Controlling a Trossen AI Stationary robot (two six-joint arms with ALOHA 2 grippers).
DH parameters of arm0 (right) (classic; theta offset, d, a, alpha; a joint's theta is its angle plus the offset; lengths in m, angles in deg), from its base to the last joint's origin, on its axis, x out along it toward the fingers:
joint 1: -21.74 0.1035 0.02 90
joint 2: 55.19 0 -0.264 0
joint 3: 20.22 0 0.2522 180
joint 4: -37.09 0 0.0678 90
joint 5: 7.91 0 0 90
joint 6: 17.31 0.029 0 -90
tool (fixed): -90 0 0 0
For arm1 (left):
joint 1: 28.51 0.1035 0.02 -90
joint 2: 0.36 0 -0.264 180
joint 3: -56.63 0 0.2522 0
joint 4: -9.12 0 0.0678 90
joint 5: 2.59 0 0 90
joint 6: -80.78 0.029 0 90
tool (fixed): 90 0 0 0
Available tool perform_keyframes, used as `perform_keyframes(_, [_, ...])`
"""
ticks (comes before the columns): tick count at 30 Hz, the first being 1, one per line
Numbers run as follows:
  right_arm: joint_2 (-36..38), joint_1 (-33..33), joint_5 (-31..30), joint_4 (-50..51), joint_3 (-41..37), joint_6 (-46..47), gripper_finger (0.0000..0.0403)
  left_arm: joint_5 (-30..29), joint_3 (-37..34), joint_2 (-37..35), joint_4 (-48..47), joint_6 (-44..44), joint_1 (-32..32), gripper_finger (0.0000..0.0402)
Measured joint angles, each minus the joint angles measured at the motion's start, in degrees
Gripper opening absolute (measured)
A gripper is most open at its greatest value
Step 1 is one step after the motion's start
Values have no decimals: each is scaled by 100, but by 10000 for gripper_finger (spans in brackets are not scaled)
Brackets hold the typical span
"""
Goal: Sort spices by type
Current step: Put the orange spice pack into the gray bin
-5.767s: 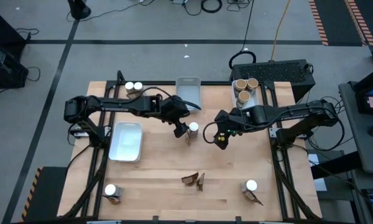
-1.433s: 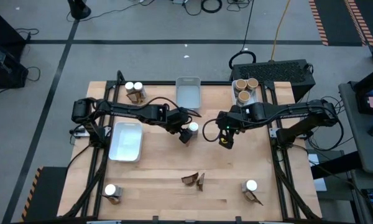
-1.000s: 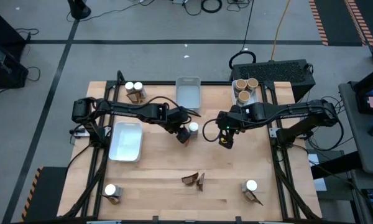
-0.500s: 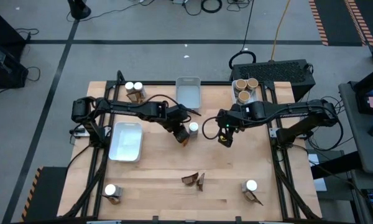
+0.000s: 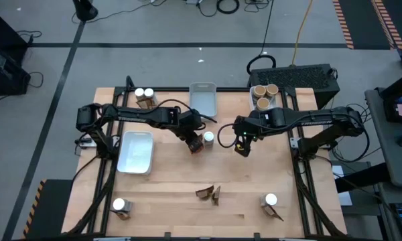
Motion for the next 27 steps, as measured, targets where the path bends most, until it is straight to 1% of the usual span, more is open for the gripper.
perform_keyframes(8, [0, -1, -9, -29, 2, 53, 341, -123, 93, -133, -166, 324, 124, 3])
perform_keyframes(12, [2, -3, -115, -36, 1, 105, 341, -209, 91, -229, -229, 521, 201, 2])
perform_keyframes(17, [2, -8, -127, -72, 2, 135, 341, -240, 90, -379, -253, 945, 367, 2])
perform_keyframes(22, [2, -8, -283, -147, 2, 247, 341, -237, 90, -562, -390, 1599, 560, 2])
perform_keyframes(27, [2, -8, -268, -170, 2, 262, 341, -160, 89, -787, -463, 1805, 873, 2])
